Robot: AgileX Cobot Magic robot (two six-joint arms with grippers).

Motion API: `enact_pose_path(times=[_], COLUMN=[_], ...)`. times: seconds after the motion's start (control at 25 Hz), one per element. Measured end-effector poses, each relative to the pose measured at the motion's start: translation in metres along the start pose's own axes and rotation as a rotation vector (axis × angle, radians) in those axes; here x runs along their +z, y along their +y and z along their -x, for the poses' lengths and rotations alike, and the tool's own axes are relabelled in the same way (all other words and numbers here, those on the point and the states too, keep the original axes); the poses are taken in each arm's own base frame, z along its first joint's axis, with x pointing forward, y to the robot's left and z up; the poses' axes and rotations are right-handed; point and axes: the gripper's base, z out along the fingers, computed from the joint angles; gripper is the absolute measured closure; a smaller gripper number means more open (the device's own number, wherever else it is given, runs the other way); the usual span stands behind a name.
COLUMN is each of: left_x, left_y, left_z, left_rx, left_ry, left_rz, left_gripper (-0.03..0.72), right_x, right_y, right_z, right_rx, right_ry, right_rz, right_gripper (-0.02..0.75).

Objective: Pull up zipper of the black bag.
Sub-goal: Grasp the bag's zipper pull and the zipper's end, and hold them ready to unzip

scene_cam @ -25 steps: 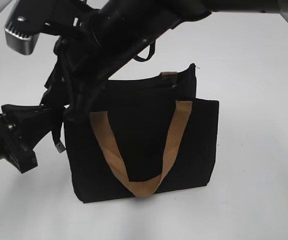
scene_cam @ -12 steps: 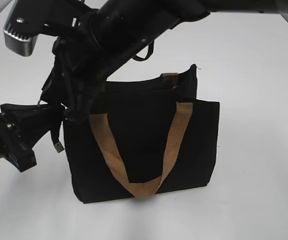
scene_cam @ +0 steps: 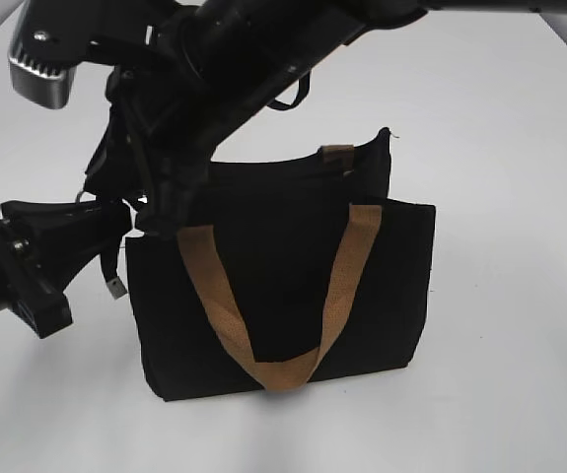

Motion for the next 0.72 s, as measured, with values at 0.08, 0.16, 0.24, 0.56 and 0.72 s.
enact_pose_path(times=[0.08, 0.16, 0.24, 0.56, 0.72], left_x=[0.000, 0.000, 0.000, -0.002, -0.001], left_y=[0.000, 0.000, 0.000, 0.004, 0.003], left_z=[0.001, 0.001, 0.001, -0.014, -0.011], left_rx=[-0.011, -0.039, -0.066, -0.118, -0.119], left_ry=[-0.004, 0.000, 0.007, 0.162, 0.138], left_rz=[-0.001, 0.000, 0.001, 0.059, 0.047], left_gripper=[0.676, 0.676, 0.676, 0.676, 0.676], right_x=[-0.002, -0.004, -0.006, -0.019, -0.021], right_y=[0.000, 0.001, 0.001, -0.003, -0.006], right_z=[0.001, 0.001, 0.002, 0.006, 0.003], right_rx=[-0.006, -0.010, -0.017, 0.022, 0.032], right_ry=[0.001, 0.000, 0.002, -0.026, -0.020], right_rz=[-0.001, -0.004, -0.007, -0.034, -0.034], right_gripper=[0.725, 0.727, 0.734, 0.739, 0.739])
